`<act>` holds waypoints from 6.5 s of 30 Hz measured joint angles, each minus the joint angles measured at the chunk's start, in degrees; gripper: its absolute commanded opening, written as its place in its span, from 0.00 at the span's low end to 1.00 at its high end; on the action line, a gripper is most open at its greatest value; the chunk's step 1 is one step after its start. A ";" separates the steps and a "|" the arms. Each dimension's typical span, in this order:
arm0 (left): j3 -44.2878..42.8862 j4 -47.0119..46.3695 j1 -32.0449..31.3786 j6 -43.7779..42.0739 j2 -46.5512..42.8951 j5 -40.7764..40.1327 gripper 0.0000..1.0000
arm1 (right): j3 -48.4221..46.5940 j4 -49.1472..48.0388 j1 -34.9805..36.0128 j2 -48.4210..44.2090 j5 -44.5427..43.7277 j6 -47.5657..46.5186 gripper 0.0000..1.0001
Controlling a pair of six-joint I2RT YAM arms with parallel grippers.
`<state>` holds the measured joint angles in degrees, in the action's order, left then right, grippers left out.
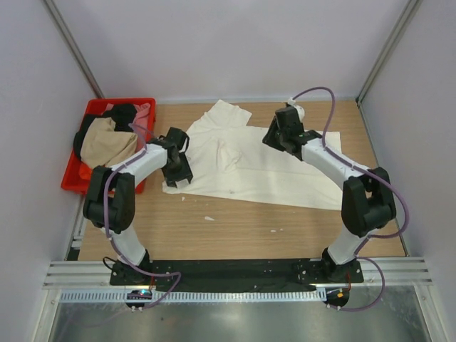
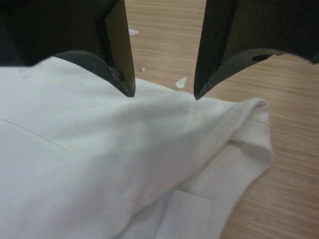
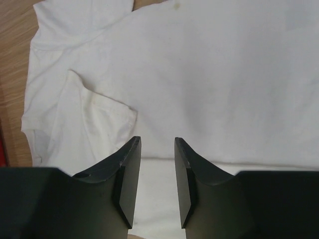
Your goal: Fold and stack the t-shirts
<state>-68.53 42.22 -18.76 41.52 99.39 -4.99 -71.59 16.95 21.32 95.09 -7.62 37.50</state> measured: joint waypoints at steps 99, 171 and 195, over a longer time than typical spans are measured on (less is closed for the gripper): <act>-10.51 -6.40 5.60 0.66 12.20 9.01 0.62 | -3.61 -17.64 10.05 19.76 -4.28 -16.96 0.24; -71.21 -17.29 10.91 -9.14 53.75 9.29 0.71 | -11.67 -0.72 -31.52 13.49 14.71 -20.48 0.45; -71.78 -36.68 10.71 5.27 61.40 22.10 0.12 | -35.01 4.50 -35.74 36.54 22.14 -28.63 0.47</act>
<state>-140.31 5.54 -8.05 46.78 160.79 17.10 -106.61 21.45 -14.41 131.63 14.52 8.86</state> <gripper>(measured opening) 0.238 0.470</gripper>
